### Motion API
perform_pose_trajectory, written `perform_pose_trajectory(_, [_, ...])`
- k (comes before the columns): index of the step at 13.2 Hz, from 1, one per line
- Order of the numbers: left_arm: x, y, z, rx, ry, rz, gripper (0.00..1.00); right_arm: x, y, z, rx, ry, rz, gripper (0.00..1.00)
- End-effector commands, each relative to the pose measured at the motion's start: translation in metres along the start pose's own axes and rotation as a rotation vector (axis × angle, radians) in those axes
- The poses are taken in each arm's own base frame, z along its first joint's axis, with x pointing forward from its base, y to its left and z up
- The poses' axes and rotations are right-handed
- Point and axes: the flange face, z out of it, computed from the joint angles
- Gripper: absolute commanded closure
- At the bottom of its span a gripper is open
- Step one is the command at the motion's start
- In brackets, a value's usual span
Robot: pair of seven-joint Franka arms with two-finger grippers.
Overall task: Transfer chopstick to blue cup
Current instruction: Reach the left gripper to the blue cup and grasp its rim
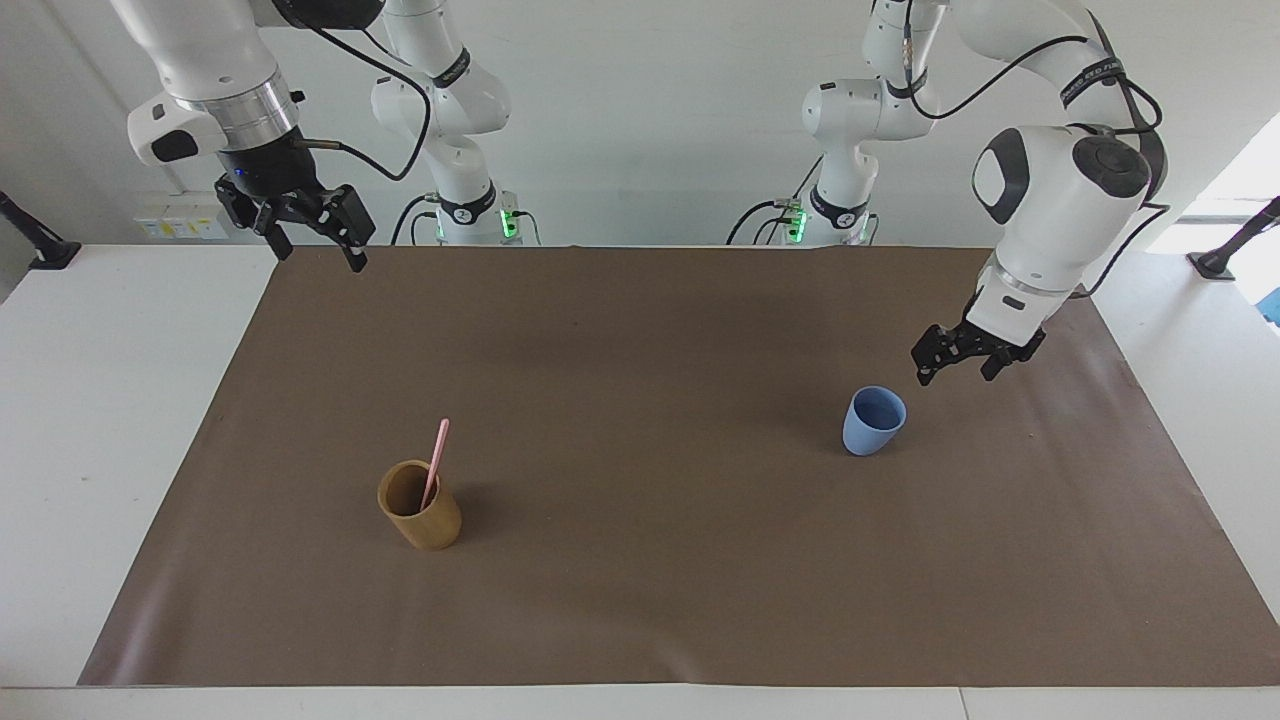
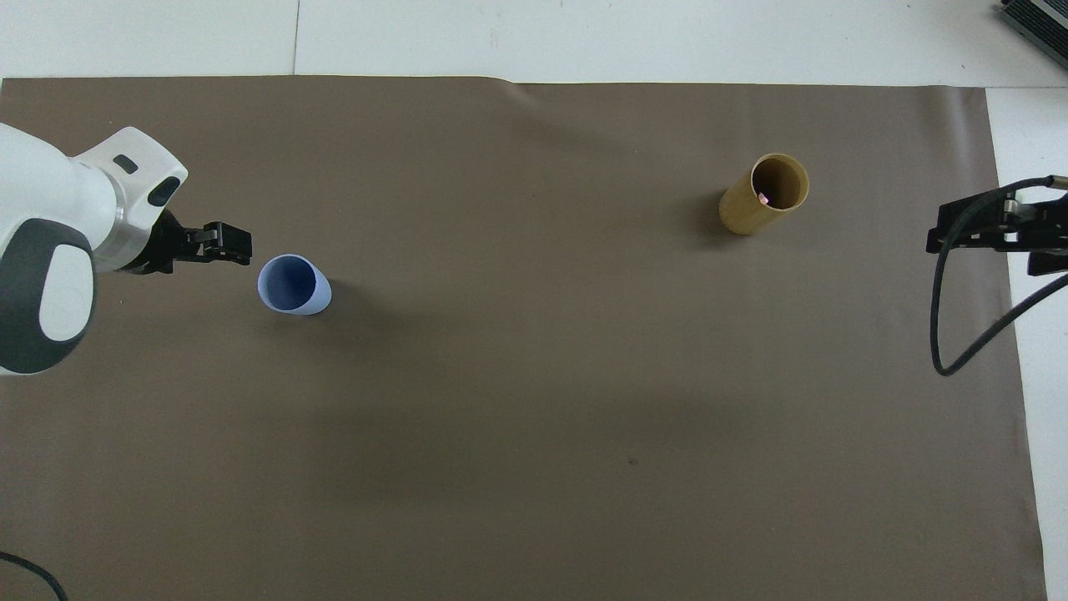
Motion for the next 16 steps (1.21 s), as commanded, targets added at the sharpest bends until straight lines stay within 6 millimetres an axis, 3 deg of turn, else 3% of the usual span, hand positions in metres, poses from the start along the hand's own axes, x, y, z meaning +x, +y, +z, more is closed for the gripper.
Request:
perform_pose_trajectory(1, [-0.001, 0.016, 0.046, 0.003, -0.001, -0.014, 0.00, -0.004, 0.003, -0.001, 0.006, -0.003, -0.016, 0.00])
perform_pose_trajectory(4, [-0.008, 0.011, 0.071, 0.000, 0.019, -0.011, 0.00, -0.004, 0.003, -0.001, 0.006, -0.003, -0.016, 0.00])
perform_pose_trajectory(8, [-0.021, 0.009, 0.080, 0.005, -0.002, -0.008, 0.00, -0.004, 0.003, -0.001, 0.006, -0.003, -0.014, 0.00])
perform_pose_trajectory(11, [-0.018, 0.003, 0.080, 0.002, 0.016, -0.014, 0.00, -0.004, 0.003, -0.001, 0.006, -0.003, -0.016, 0.00])
perform_pose_trajectory(13, [-0.014, 0.009, 0.107, 0.003, 0.005, -0.018, 0.00, -0.004, 0.003, -0.001, 0.006, -0.003, -0.016, 0.00])
perform_pose_trajectory(16, [-0.011, 0.011, 0.106, 0.001, 0.017, -0.009, 0.00, -0.004, 0.003, -0.002, 0.006, -0.002, -0.014, 0.00])
